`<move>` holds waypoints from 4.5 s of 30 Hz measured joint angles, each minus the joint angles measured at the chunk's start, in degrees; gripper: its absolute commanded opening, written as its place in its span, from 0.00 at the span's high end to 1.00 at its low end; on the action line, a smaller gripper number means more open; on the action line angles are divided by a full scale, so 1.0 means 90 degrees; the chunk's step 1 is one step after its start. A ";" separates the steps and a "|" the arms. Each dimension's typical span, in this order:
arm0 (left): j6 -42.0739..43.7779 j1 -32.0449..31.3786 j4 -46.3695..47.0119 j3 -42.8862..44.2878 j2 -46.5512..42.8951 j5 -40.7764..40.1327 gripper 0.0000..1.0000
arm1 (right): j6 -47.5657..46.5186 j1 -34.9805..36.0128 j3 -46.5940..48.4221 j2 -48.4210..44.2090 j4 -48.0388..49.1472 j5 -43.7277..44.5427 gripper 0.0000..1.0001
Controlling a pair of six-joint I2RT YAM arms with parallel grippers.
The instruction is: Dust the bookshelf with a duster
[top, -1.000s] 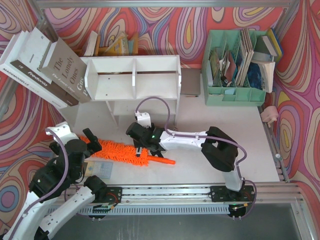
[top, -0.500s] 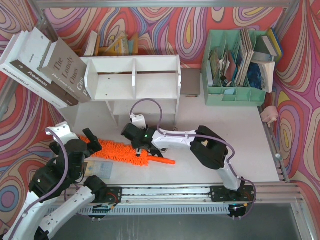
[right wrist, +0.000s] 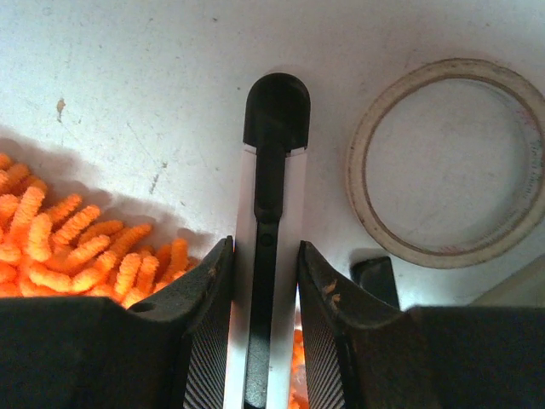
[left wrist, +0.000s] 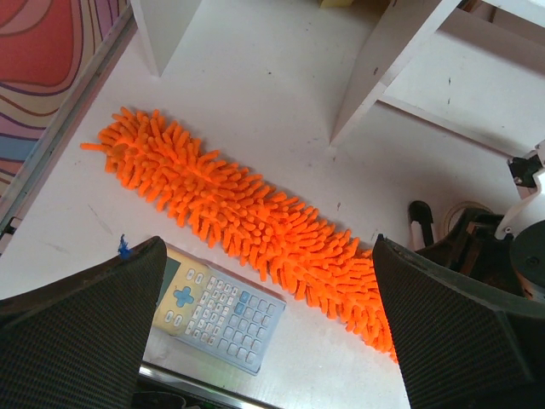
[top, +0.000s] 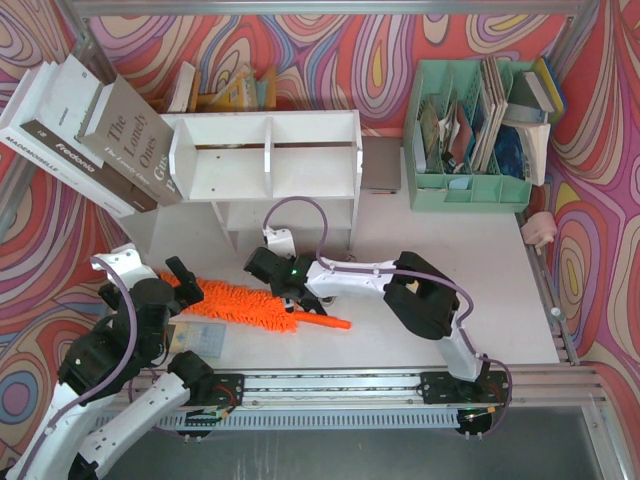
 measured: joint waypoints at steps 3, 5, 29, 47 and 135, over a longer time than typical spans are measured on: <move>0.0000 0.0000 0.0000 0.0000 0.0000 -0.0002 0.03 | 0.0002 0.0000 -0.0185 -0.0180 0.0000 0.0053 0.81; 0.0000 0.0000 0.0000 0.0000 0.0000 0.0000 0.03 | 0.0002 0.0000 -0.0306 -0.0323 -0.0002 0.0092 0.82; 0.0005 0.0000 -0.0002 0.0000 0.0087 -0.0002 0.03 | 0.0828 0.0189 -0.2611 -0.3667 -0.0573 0.0879 0.85; 0.0015 0.0000 -0.0005 0.0000 0.0180 -0.0010 0.04 | 0.2086 0.0100 -0.4279 -0.4541 -0.1345 0.1583 0.83; -0.3177 0.0000 -0.0330 -0.1115 0.0920 0.0389 0.02 | -0.4915 0.0437 -0.5255 -0.3075 0.4804 -0.2679 0.48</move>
